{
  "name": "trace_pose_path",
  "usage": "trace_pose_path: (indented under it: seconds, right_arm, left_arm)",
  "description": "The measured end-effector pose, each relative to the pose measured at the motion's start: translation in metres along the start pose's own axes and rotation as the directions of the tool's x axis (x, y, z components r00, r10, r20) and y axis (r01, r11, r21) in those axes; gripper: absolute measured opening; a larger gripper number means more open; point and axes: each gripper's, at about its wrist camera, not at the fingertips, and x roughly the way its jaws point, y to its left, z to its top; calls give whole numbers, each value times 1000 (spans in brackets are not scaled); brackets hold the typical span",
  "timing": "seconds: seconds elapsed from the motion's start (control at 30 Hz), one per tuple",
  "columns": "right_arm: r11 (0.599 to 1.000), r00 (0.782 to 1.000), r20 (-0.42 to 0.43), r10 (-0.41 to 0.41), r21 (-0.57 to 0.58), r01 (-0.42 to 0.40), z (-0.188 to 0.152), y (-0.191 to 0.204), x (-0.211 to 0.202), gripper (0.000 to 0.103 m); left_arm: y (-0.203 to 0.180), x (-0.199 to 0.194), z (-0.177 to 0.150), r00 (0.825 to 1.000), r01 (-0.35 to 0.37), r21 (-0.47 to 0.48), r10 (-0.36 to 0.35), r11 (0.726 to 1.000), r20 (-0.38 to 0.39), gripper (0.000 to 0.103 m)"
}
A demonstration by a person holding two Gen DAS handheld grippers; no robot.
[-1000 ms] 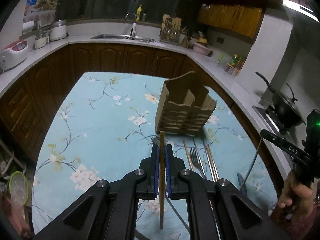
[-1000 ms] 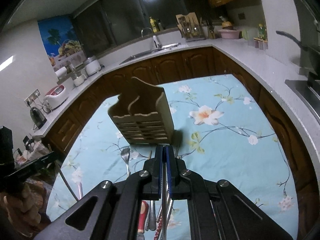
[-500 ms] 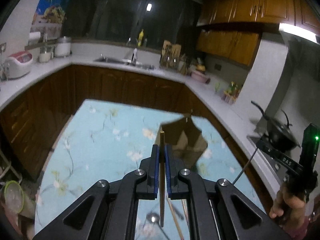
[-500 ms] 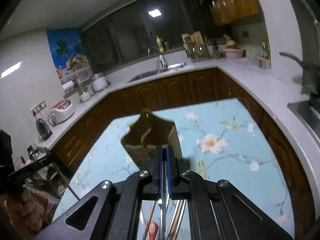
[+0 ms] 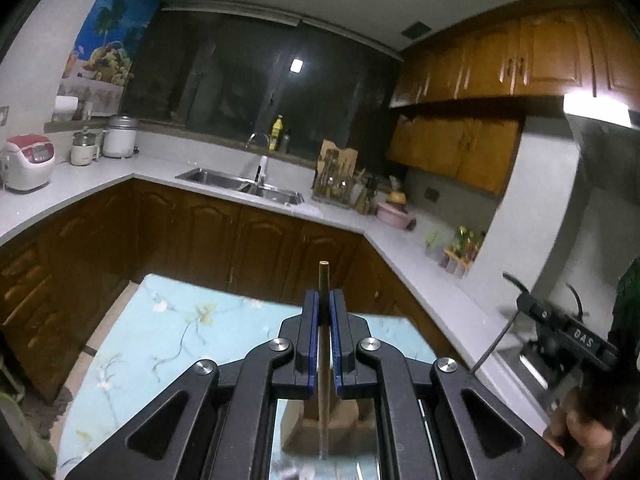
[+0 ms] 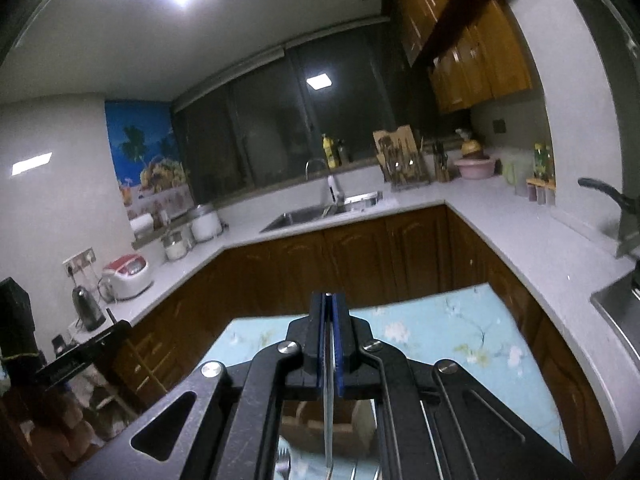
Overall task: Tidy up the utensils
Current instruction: 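Lift the chopstick with the left tool while the right tool lifts its utensil, then drop the chopstick and utensil into the wooden caddy, opening both tools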
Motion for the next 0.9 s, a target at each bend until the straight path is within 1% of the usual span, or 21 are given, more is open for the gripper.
trace_pose_path:
  seconds: [0.07, 0.2, 0.33, 0.4, 0.47, 0.6, 0.67, 0.73, 0.9]
  right_arm:
    - [1000, 1000, 13, -3, 8, 3, 6, -2, 12, 4]
    - [1000, 1000, 18, -9, 12, 9, 10, -4, 39, 4]
    - [1000, 1000, -1, -14, 20, 14, -4, -13, 63, 4]
    - [999, 1000, -22, -18, 27, 19, -15, -18, 75, 4]
    - [999, 999, -36, -16, 37, 17, -26, -23, 83, 4]
    - [998, 997, -72, -22, 51, 26, -49, -30, 96, 4]
    - [998, 996, -84, -19, 65, 24, -56, -35, 101, 4]
    - [997, 995, -94, -23, 74, 30, -61, -39, 104, 4]
    - [995, 993, -116, -25, 97, 37, -70, -47, 112, 4]
  left_arm:
    - [6, 21, -1, 1000, -5, -23, 5, 1000, 14, 4]
    - [15, 57, -15, 1000, -2, -58, 3, 998, 13, 4]
    - [20, 95, -35, 1000, -12, -82, 13, 997, 8, 4]
    - [20, 110, -45, 999, -29, -74, 30, 997, 13, 4]
    - [19, 127, -58, 999, -46, -57, 46, 997, -7, 4]
    - [19, 148, -82, 997, -71, -53, 69, 996, -31, 4]
    - [20, 158, -89, 996, -83, -49, 81, 995, -43, 4]
    - [19, 165, -91, 995, -85, -51, 82, 995, -58, 4]
    - [12, 164, -76, 994, -83, -44, 79, 996, -79, 5]
